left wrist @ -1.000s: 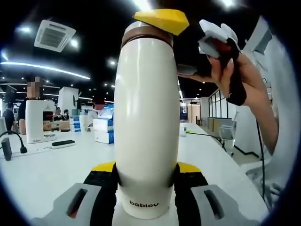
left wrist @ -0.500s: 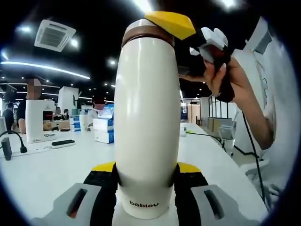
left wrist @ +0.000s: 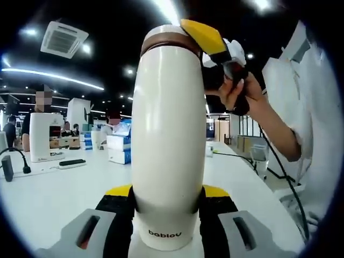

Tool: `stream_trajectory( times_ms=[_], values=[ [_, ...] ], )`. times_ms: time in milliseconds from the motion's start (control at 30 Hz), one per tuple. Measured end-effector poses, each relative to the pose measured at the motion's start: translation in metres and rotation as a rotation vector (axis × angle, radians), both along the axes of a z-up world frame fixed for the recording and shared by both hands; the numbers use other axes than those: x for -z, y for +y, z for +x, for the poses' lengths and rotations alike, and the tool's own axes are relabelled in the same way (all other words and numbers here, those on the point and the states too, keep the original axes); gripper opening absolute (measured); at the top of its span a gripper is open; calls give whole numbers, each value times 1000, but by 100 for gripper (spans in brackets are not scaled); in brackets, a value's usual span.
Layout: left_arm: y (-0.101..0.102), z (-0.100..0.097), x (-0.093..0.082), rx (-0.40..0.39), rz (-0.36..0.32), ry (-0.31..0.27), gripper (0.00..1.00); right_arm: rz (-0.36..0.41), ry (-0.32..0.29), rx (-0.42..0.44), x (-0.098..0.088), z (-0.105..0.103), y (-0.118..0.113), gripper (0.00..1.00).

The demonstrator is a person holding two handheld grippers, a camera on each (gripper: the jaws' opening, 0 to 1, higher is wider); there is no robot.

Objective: Grasp the water cup twist off the cup lid place the cup lid on the table

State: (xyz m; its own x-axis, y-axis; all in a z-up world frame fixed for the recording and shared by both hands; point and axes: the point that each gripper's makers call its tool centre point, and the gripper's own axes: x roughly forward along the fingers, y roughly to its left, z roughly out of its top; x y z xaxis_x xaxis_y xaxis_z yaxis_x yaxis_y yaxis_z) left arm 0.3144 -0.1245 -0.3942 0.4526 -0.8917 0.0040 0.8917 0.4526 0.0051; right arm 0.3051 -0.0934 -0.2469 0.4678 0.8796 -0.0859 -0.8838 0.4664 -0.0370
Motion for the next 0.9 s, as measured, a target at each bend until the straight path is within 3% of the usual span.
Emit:
stream_trajectory(
  times_ms=[200, 900],
  values=[
    [0, -1, 0, 0, 0, -3, 48, -21, -27, -103, 0, -4, 2, 45],
    [-2, -3, 0, -1, -1, -4, 48, 27, -52, -398, -1, -9, 3, 46]
  ],
)
